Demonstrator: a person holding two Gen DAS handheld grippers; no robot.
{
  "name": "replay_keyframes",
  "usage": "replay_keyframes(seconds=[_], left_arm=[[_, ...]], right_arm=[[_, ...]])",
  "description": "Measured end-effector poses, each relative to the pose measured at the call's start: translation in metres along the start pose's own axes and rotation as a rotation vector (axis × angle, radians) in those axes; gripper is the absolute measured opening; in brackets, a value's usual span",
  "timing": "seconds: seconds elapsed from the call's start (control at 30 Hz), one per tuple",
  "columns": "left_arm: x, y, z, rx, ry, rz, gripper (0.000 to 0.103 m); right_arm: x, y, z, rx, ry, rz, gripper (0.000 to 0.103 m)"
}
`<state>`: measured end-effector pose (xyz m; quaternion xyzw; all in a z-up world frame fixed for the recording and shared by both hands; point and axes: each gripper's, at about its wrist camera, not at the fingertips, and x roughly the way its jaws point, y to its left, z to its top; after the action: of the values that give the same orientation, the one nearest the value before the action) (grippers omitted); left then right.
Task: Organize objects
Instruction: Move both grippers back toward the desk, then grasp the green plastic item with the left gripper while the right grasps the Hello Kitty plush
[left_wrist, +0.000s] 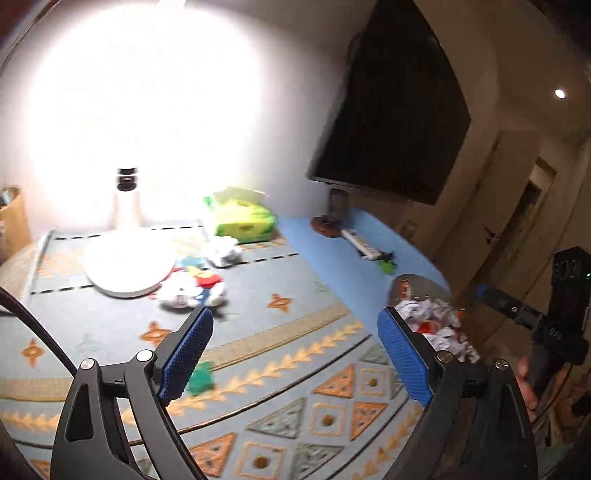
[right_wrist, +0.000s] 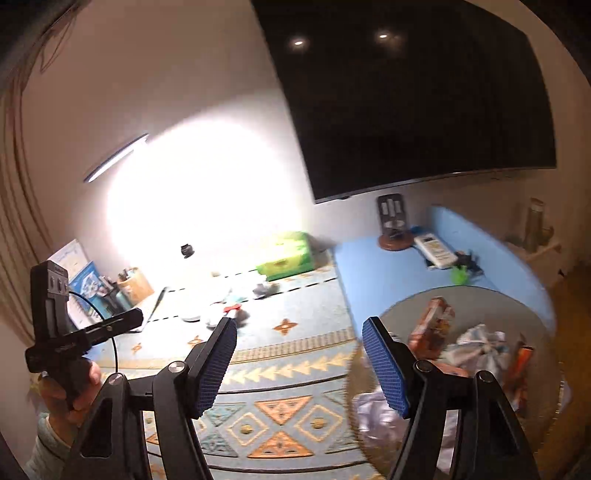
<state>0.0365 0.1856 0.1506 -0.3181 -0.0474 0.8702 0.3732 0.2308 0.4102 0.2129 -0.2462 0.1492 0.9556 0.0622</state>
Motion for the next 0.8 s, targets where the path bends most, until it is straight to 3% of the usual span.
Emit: replay_keyframes(seconds=[0.1, 0.23, 0.3, 0.47, 0.53, 0.63, 0.73, 0.8], left_arm=[[-0.003, 0.040, -0.012, -0.069, 0.014, 0.082, 0.101], [0.036, 0.074, -0.047, -0.054, 0.159, 0.212, 0.101], [0.059, 0.076, -0.060, -0.010, 0.221, 0.224, 0.101], [0.100, 0.075, -0.065, 0.066, 0.292, 0.194, 0.101], [0.113, 0.078, -0.064, 0.073, 0.313, 0.213, 0.092], [0.109, 0.075, -0.063, 0.097, 0.301, 0.160, 0.048], [0.096, 0.086, -0.065, 0.035, 0.266, 0.125, 0.045], [0.081, 0.095, -0.062, -0.013, 0.194, 0.115, 0.045]], right_arm=[[0.034, 0.034, -0.004, -0.035, 0.041, 0.043, 0.072], [0.086, 0.060, -0.013, -0.049, 0.152, 0.053, 0.072], [0.110, 0.065, -0.016, -0.041, 0.212, 0.060, 0.072], [0.156, 0.074, -0.011, -0.063, 0.278, 0.028, 0.072], [0.175, 0.078, -0.006, -0.077, 0.283, 0.031, 0.073], [0.209, 0.087, 0.000, -0.097, 0.291, 0.006, 0.088], [0.244, 0.102, -0.001, -0.178, 0.294, -0.059, 0.089], [0.269, 0.111, -0.005, -0.224, 0.323, -0.082, 0.089]])
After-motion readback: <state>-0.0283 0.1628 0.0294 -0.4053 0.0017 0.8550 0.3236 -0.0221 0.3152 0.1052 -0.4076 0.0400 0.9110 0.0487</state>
